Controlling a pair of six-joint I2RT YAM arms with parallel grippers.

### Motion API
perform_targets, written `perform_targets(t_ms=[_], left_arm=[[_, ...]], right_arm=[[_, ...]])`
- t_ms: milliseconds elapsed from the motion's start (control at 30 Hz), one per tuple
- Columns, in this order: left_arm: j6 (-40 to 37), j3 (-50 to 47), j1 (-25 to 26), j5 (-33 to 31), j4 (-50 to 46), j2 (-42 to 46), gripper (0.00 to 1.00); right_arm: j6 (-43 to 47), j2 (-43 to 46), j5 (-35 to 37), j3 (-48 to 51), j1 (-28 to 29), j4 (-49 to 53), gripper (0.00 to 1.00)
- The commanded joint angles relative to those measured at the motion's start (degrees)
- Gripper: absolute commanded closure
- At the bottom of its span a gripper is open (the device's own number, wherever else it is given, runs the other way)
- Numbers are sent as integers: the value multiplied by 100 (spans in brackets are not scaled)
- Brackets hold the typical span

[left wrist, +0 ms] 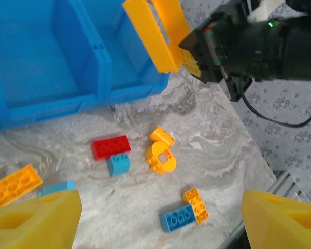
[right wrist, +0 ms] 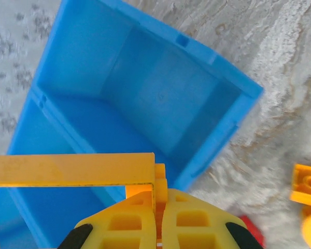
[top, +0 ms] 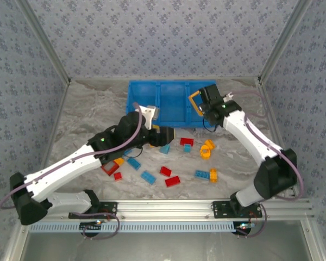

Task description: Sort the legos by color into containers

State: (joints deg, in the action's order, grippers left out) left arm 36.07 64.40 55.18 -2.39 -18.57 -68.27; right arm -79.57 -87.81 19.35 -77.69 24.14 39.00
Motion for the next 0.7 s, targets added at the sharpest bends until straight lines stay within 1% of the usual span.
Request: perform_targets(t_ms=[0, 67, 167, 233, 300, 467, 667], left_arm=[[-351, 380, 71, -263, 488, -316, 19], [-446, 472, 97, -340, 486, -450, 19], [-619, 528, 165, -559, 503, -552, 19], [-737, 554, 213, -710, 478, -606, 19], [-768, 550, 221, -794, 435, -626, 19], [-777, 453, 239, -808, 398, -562, 19], [-769, 407, 291, -859, 314, -498, 19]], right_arm=[[-874, -765, 461, -894, -93, 794, 100], [-1201, -1215, 473, -1342, -134, 1102, 100], [-1787, -1904, 109, -1929, -288, 1709, 100], [-1901, -2286, -133, -2144, -385, 1691, 100], [-1988, -2538, -210, -2299, -429, 1695, 100], [-2113, -3063, -414, -2656, -557, 1813, 100], [-2228, -3580, -890, -2874, -675, 1742, 100]])
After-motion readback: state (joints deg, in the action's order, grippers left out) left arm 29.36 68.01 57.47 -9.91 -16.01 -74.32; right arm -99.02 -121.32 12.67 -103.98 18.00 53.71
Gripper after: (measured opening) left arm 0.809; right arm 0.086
